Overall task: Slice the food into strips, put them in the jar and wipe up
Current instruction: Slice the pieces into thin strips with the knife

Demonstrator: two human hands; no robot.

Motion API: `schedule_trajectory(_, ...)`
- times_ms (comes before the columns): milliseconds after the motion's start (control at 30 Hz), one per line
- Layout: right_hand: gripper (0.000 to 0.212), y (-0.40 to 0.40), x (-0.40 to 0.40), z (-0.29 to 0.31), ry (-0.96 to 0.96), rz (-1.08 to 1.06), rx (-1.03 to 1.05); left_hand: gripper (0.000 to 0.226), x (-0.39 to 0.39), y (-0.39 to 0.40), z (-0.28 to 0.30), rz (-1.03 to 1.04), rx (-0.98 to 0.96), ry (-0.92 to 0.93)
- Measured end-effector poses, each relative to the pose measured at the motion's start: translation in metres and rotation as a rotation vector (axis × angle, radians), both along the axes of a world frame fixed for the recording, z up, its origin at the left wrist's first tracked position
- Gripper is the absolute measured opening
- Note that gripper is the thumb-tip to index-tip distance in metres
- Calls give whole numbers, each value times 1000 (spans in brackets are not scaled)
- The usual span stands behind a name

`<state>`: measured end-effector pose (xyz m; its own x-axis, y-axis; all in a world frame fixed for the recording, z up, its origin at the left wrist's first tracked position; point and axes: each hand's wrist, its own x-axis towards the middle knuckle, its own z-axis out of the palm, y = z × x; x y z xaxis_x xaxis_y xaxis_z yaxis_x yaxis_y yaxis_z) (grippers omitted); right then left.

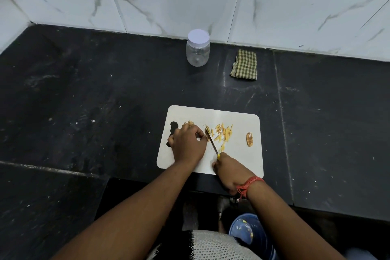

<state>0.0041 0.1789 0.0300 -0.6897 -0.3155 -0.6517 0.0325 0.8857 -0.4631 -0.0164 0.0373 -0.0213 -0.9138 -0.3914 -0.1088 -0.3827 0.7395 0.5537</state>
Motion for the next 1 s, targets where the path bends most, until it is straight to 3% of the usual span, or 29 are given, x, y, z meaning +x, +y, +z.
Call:
schedule_trajectory(300, 3, 10, 13, -3, 33, -51, -58, 7, 1, 1, -1, -2, -24, 9)
schedule_trajectory(467, 13, 17, 25, -10, 89, 2, -38, 8, 1, 1, 0, 5, -22, 14)
schedule_trajectory(600, 4, 26, 30, -11, 66, -12, -41, 9, 0, 2, 1, 1, -22, 16)
schedule_trajectory(667, 13, 28, 30, -7, -24, -100, -109, 8, 1, 1, 1, -9, -22, 14)
schedule_trajectory(800, 19, 33, 34, -4, -364, -526, -455, 8, 4, -4, 0, -49, -16, 20)
schedule_trajectory(1000, 25, 37, 26, -6, -285, -537, -485, 15, 6, -2, -1, -108, -91, 57)
